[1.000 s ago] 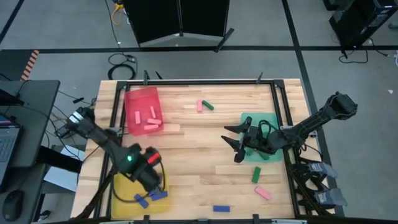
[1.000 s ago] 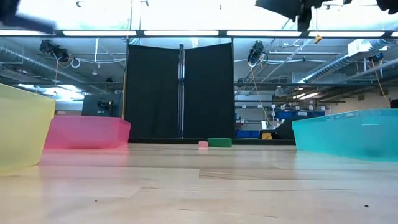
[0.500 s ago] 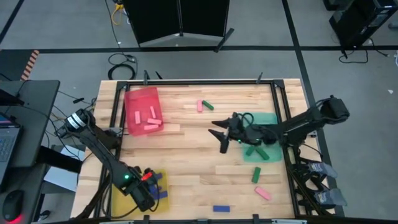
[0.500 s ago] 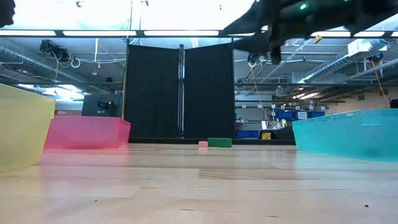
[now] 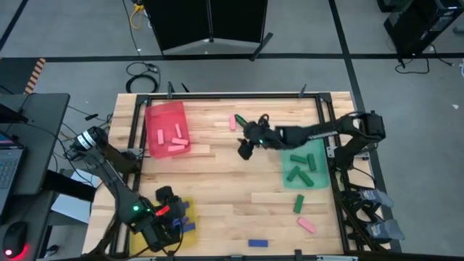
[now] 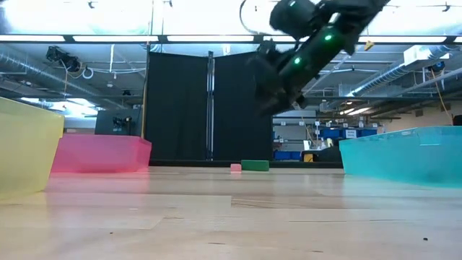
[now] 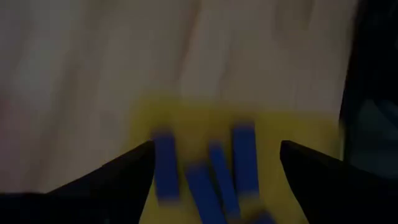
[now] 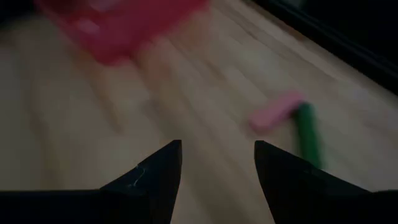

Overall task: Sort blocks
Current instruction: Put the green block into the blue bin

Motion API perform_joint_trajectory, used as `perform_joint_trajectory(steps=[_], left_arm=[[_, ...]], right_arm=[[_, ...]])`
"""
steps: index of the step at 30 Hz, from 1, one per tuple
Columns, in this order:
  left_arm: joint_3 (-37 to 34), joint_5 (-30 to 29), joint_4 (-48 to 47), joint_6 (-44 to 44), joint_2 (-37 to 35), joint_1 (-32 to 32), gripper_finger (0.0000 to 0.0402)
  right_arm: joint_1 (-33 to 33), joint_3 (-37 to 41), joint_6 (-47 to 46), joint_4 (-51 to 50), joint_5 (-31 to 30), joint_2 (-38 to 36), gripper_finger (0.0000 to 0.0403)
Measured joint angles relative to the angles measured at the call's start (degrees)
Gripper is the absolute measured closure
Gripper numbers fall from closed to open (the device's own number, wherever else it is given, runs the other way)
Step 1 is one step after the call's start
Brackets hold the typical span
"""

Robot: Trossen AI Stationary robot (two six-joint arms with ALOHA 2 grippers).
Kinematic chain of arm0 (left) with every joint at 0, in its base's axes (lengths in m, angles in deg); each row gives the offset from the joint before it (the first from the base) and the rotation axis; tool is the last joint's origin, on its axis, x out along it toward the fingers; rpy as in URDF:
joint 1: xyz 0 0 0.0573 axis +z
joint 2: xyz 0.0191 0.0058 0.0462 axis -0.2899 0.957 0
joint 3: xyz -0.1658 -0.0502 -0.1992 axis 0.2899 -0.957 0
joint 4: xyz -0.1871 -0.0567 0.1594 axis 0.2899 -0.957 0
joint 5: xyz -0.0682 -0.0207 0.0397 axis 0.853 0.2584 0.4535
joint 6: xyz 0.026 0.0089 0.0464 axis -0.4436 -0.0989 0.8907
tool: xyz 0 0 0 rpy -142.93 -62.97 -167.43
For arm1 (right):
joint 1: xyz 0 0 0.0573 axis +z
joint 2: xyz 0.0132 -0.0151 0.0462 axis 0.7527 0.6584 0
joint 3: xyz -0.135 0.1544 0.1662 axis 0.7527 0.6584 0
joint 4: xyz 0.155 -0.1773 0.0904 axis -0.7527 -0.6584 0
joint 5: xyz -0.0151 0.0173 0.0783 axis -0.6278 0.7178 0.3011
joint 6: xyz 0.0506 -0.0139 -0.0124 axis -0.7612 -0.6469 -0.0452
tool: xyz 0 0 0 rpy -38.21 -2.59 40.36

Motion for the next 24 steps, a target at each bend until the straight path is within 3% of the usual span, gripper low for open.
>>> perform_joint_trajectory(steps=[3, 7, 10, 14, 24], left_arm=[[2.51, -13.88, 0.15, 5.78, -0.85, 0.20, 0.0061], [3.71, -32.66, -0.15, 8.38, -1.27, 1.69, 0.0067], [3.71, -41.05, -0.39, 8.68, -1.86, 3.33, 0.0066], [3.71, -43.94, -0.90, 8.73, -2.04, 5.30, 0.0064], [3.71, -44.64, -2.03, 8.52, -2.21, 6.51, 0.0064]], right_arm=[[-3.91, -3.75, 3.48, -6.07, 1.18, 2.42, 0.0190], [-9.34, -7.19, 5.64, -10.63, 7.16, 5.62, 0.0190], [-12.66, -8.81, 6.75, -13.04, 10.00, 7.97, 0.0190], [-15.64, -9.87, 8.78, -13.21, 14.77, 11.04, 0.0190], [-17.12, -12.02, 11.75, -14.47, 14.03, 17.38, 0.0180]])
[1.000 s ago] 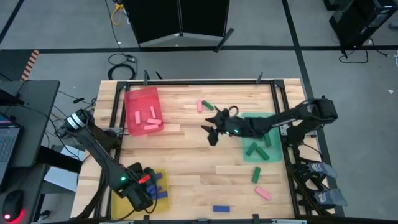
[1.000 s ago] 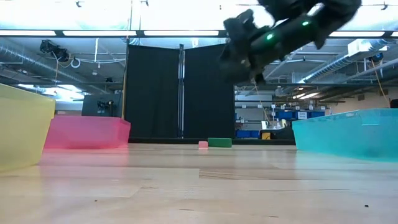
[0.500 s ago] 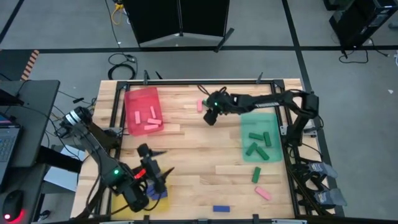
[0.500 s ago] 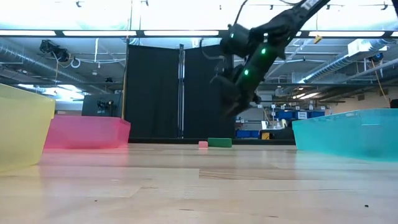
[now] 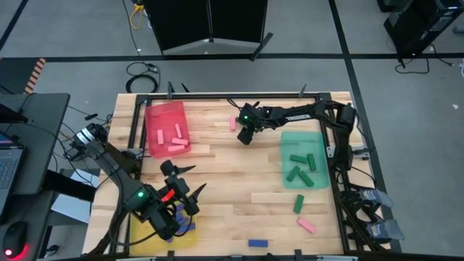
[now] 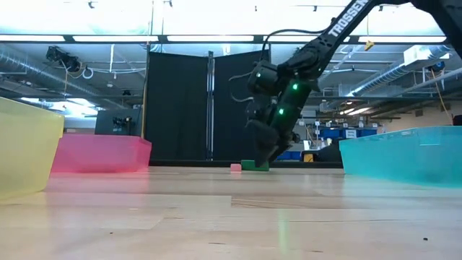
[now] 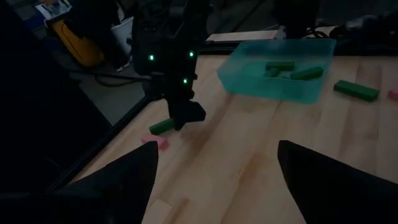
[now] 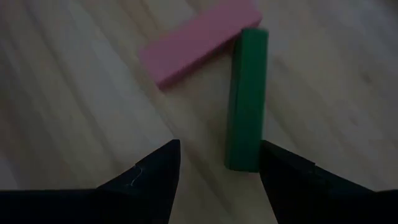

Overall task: Sort blocks
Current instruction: Put the green block into the blue bin

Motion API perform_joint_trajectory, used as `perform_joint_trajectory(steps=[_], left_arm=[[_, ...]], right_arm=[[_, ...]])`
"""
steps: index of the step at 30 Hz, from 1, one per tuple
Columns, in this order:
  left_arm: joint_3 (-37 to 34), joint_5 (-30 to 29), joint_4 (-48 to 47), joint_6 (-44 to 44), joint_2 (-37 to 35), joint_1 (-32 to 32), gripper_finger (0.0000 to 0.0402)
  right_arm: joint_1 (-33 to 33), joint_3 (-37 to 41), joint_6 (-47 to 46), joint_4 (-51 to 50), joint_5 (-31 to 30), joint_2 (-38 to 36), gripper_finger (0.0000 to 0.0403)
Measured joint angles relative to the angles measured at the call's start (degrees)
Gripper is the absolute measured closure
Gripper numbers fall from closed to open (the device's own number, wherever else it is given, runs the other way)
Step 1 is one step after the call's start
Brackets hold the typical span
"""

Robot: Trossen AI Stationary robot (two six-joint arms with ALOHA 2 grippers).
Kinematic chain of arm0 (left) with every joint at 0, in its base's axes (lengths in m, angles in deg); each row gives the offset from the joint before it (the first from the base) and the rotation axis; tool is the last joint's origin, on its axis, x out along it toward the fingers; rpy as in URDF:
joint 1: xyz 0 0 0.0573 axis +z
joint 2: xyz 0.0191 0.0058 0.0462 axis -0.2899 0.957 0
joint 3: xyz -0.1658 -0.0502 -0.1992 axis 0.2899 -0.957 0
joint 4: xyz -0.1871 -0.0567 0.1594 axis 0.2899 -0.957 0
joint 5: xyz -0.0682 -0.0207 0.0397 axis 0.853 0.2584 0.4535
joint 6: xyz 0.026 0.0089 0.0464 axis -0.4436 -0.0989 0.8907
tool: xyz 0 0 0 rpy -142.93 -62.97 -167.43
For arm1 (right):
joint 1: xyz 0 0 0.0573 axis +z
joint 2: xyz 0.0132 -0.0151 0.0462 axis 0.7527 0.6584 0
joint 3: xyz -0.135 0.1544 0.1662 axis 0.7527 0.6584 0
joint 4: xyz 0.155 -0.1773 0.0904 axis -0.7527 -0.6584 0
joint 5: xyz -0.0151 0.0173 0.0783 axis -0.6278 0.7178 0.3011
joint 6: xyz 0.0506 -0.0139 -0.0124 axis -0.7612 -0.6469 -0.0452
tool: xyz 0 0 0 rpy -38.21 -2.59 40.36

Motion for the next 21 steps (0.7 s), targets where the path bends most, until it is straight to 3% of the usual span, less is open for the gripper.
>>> perform_joint_trajectory(steps=[7, 11, 16, 21], left_arm=[[0.00, -0.52, 0.09, -0.26, 0.00, 0.00, 0.0064], [-0.04, -0.51, 0.16, -0.32, 0.00, 0.00, 0.0064], [-0.04, -0.54, 0.11, -1.46, 0.00, 0.00, 0.0064], [-0.04, -0.52, 0.16, -2.43, 0.02, 0.00, 0.0064]], right_arm=[[-0.76, -2.27, -0.28, 0.06, -0.05, 3.46, 0.0196], [-0.90, -2.71, -0.23, 0.25, 0.07, 3.89, 0.0237], [-0.98, -2.79, -0.21, -0.28, -0.03, 3.98, 0.0328], [-0.88, -2.69, -1.26, -0.67, -0.95, 3.56, 0.0333]])
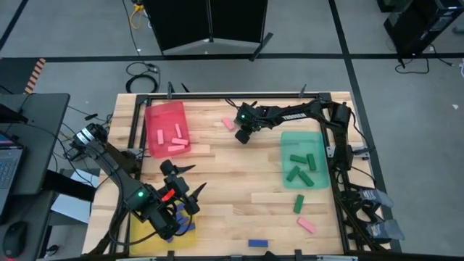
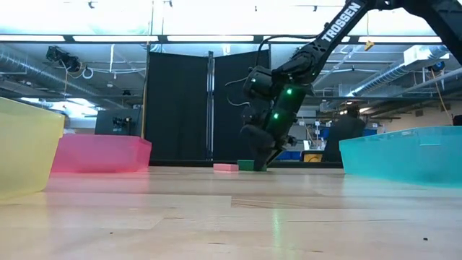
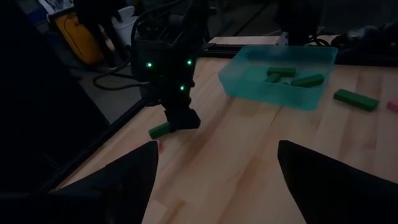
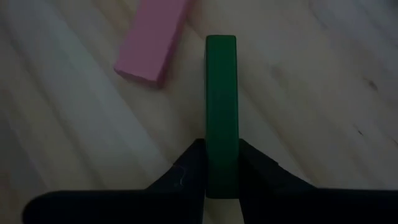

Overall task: Sort blocks
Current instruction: Put the green block into the blue bin

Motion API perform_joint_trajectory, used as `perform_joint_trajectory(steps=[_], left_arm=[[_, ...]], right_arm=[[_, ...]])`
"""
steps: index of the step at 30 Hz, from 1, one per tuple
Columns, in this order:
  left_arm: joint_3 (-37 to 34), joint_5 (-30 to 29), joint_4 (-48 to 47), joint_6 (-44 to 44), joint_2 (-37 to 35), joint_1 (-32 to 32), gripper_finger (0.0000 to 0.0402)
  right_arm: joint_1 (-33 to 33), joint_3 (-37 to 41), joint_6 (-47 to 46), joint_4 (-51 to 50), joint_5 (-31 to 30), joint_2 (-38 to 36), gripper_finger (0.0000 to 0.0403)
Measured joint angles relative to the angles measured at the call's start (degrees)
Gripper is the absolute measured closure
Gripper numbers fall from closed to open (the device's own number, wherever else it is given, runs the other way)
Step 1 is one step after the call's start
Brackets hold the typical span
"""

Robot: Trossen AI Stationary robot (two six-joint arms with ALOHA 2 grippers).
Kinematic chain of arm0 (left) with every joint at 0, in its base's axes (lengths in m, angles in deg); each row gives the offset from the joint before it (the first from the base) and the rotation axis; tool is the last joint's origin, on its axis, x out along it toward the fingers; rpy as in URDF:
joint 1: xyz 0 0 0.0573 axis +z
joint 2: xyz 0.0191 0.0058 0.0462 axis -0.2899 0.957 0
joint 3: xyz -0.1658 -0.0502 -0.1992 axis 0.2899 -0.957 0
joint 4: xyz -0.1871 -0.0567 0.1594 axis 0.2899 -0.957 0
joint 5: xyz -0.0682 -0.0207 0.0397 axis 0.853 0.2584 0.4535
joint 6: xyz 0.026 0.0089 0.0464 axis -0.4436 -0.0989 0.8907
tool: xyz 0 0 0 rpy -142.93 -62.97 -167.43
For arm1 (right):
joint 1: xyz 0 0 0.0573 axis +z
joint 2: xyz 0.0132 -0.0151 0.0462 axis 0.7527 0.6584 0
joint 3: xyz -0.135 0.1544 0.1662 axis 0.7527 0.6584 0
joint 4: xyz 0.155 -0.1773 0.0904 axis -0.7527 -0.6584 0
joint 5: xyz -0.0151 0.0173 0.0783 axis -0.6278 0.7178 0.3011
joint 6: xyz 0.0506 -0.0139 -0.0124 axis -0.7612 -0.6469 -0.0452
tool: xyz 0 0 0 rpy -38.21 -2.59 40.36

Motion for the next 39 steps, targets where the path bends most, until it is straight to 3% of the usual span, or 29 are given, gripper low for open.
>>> perform_joint_trajectory(steps=[8, 12, 16, 21, 27, 33, 39], left_arm=[[0.00, 0.19, 0.73, -1.01, 0.02, 1.91, 0.0067], [0.00, 4.58, 1.44, 1.77, 0.02, 6.33, 0.0077], [0.00, 9.78, 3.50, 10.01, 0.04, 12.35, 0.0091], [0.00, 17.45, 9.74, 19.90, 0.04, 22.43, 0.0111], [0.00, 31.88, 12.71, 20.78, 0.04, 37.27, 0.0124], [0.00, 36.93, 14.74, 27.34, 0.41, 48.20, 0.0126], [0.00, 45.36, 22.61, 37.01, 4.39, 54.56, 0.0126]], right_arm=[[4.53, 0.43, -1.61, -6.75, -8.94, -10.12, 0.0333], [9.92, 1.83, -2.45, -11.11, -14.27, -19.08, 0.0333], [16.21, 3.64, -7.94, -16.46, -17.97, -29.92, 0.0333], [25.67, 8.00, -21.57, -26.39, -24.35, -41.01, 0.0333], [36.76, 15.30, -44.23, -38.16, -27.86, -48.11, 0.0333], [44.67, 21.81, -63.37, -44.79, -27.79, -48.98, 0.0333], [47.14, 27.13, -79.55, -49.52, -23.66, -48.27, 0.0333]])
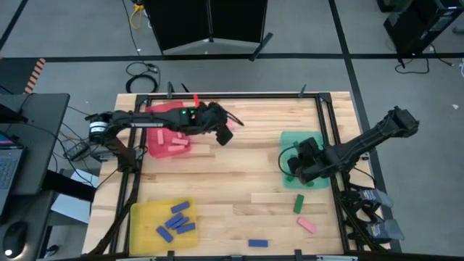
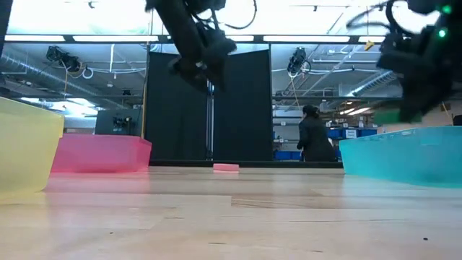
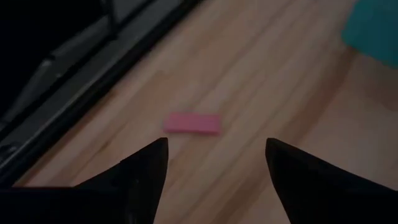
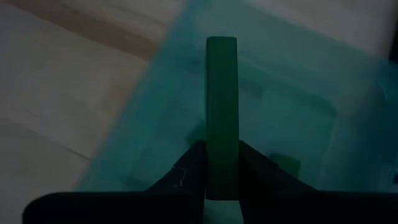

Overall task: Sort blocks
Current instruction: Put the green block into the blue bin, then put the pink block into the red bin

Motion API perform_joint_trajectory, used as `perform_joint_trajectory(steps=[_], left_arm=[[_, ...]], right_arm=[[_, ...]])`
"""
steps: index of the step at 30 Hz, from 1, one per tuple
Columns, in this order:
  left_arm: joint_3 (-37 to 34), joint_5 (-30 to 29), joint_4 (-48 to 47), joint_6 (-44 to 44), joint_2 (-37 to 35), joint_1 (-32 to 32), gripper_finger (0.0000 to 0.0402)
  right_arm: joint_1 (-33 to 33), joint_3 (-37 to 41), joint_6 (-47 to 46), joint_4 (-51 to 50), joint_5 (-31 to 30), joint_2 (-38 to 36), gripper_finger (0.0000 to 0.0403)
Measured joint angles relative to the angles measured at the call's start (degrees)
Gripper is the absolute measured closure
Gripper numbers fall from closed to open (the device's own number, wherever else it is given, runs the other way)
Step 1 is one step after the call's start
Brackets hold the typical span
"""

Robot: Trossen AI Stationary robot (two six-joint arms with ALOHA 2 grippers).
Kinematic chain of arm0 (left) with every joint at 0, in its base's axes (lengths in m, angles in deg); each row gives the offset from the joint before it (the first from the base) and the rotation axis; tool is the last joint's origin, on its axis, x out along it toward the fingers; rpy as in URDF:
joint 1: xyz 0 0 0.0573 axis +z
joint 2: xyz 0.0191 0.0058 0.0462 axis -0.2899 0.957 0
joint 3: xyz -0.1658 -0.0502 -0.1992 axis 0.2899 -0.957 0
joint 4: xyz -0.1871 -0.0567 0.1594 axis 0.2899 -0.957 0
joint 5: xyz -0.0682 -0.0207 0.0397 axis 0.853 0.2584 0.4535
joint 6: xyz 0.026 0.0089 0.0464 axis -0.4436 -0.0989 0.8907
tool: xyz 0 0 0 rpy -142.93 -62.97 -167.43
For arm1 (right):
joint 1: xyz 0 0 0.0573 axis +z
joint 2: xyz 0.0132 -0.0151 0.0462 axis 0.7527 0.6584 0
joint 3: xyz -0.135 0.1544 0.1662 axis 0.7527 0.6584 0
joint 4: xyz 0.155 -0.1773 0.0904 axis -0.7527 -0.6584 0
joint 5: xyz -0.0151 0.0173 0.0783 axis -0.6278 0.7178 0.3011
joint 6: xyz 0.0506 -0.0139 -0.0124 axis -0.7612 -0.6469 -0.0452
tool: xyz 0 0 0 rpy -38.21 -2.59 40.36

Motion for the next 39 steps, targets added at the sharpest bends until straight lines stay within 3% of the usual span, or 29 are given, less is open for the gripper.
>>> perform_joint_trajectory(steps=[3, 10, 12, 15, 19, 24, 31, 39], left_arm=[[0.00, 4.11, 1.73, 4.05, 3.04, 1.82, 0.0125], [4.64, 11.32, -1.57, 4.44, 11.35, 6.39, 0.0125], [8.02, 11.72, -3.10, 5.36, 14.43, 7.42, 0.0125], [14.29, 11.72, -7.31, 13.96, 19.00, 7.95, 0.0125], [22.87, 11.64, -15.49, 30.11, 23.78, 7.88, 0.0125], [28.98, 9.26, -19.93, 42.47, 27.14, 7.95, 0.0126], [29.75, 9.60, -21.72, 52.24, 31.20, 8.86, 0.0128], [29.73, 9.19, -23.87, 57.35, 34.54, 11.53, 0.0129]], right_arm=[[0.17, 2.26, -2.25, 0.36, 1.44, 0.14, 0.0314], [2.21, 3.69, -1.79, 0.91, 0.32, 0.08, 0.0132], [3.04, 3.69, -1.23, 1.46, -1.38, -0.03, 0.0093], [4.38, 3.69, -0.69, 2.63, -3.29, -0.02, 0.0060], [5.74, 3.69, 0.43, 4.84, -5.72, -0.03, 0.0055], [5.85, 3.67, 2.72, 5.93, -6.00, -0.03, 0.0075], [5.70, 3.67, 4.00, 6.82, -8.42, -0.03, 0.0104], [5.65, 3.67, 4.41, 7.05, -8.47, -0.03, 0.0119]])
